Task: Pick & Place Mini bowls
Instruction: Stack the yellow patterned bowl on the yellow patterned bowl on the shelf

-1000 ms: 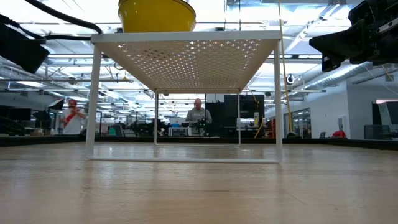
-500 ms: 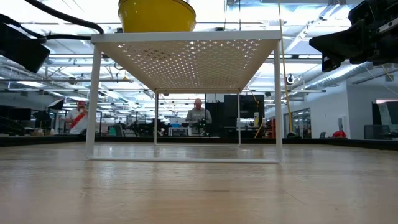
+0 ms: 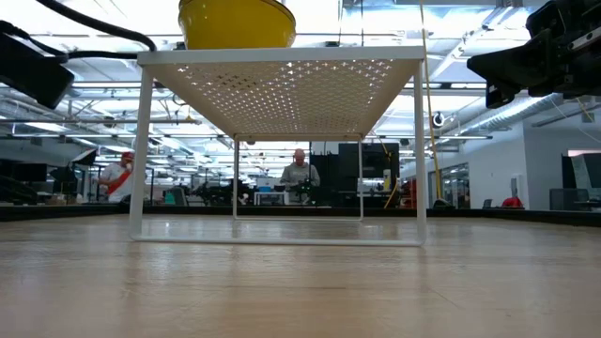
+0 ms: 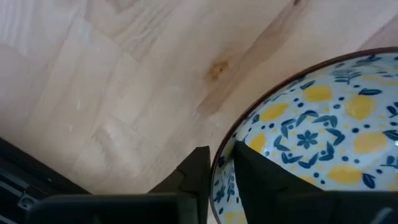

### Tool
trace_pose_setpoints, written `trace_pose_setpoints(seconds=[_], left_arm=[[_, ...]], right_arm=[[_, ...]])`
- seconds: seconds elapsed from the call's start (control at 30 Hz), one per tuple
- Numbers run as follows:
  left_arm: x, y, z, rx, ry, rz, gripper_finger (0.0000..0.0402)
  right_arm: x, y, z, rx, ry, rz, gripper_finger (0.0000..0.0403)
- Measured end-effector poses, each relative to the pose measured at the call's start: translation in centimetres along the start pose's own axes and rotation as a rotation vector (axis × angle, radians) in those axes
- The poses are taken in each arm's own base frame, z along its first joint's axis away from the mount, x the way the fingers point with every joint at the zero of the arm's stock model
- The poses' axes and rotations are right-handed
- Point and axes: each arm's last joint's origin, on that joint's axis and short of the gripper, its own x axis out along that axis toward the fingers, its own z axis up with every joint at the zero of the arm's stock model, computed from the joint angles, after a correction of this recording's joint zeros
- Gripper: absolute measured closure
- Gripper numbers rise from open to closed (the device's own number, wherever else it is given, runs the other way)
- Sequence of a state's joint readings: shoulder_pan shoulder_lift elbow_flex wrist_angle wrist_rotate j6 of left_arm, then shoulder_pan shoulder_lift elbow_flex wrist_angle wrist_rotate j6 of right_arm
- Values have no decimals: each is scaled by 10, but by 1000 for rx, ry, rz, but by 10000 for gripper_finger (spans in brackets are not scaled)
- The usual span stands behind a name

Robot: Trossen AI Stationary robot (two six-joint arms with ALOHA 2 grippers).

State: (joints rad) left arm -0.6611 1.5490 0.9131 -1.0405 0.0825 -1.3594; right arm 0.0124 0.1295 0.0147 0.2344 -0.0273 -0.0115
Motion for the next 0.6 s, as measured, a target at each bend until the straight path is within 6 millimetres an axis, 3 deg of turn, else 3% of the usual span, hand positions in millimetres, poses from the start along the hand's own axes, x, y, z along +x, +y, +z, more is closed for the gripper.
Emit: trace_pose_setpoints(seconds=[0.17,0.47,0.6], left_arm=[[0,0,0,-1,-5,1,324],[-2,0,0,5,7,-12,359],[-1,0,0,4,5,-7,347]], right_arm=[[0,0,0,0,0,0,390],[0,0,0,0,-1,0,391],[0,0,0,0,-1,0,388]])
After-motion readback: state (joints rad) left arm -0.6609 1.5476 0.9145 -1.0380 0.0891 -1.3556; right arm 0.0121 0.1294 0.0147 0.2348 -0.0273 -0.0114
